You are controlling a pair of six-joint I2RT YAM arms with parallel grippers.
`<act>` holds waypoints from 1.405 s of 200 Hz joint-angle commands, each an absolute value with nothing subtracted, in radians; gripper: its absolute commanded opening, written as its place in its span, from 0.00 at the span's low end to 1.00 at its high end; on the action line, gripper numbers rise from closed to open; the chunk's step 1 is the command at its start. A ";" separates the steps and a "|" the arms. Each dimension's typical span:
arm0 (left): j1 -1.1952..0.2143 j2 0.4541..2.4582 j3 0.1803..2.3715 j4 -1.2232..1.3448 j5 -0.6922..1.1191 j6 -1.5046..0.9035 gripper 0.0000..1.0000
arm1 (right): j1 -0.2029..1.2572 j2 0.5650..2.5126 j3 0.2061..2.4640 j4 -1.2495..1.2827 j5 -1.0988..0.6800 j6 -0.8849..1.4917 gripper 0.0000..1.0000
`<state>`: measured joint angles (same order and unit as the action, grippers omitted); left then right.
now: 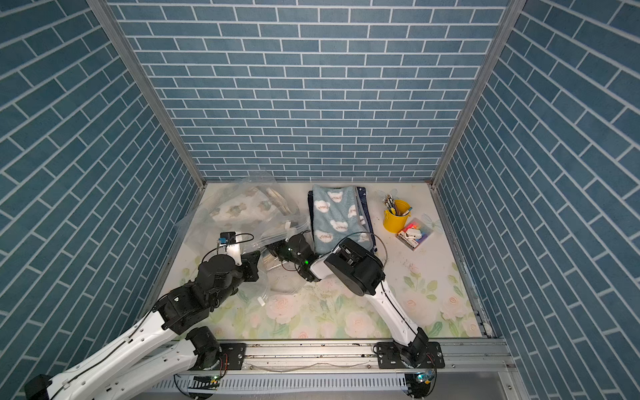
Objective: Take the blanket out of the vacuum bag
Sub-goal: Take out the blanket from the vacuum bag.
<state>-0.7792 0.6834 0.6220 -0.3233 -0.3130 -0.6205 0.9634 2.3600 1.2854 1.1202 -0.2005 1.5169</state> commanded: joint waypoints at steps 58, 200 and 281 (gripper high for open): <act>-0.782 0.716 0.674 -0.290 -0.368 -0.590 0.00 | 0.982 2.155 1.201 1.146 -0.235 1.340 0.00; -0.782 0.718 0.653 -0.253 -0.443 -0.617 0.00 | 1.011 1.887 0.951 1.221 -0.256 1.276 0.00; -0.782 0.711 0.631 -0.240 -0.450 -0.624 0.00 | 1.025 1.684 0.685 1.303 -0.346 1.208 0.00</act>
<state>-0.7815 0.7189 0.6460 -0.2604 -0.4191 -0.6167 1.0168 1.7744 0.7410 1.1919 -0.3077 1.2972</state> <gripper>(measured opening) 0.052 0.064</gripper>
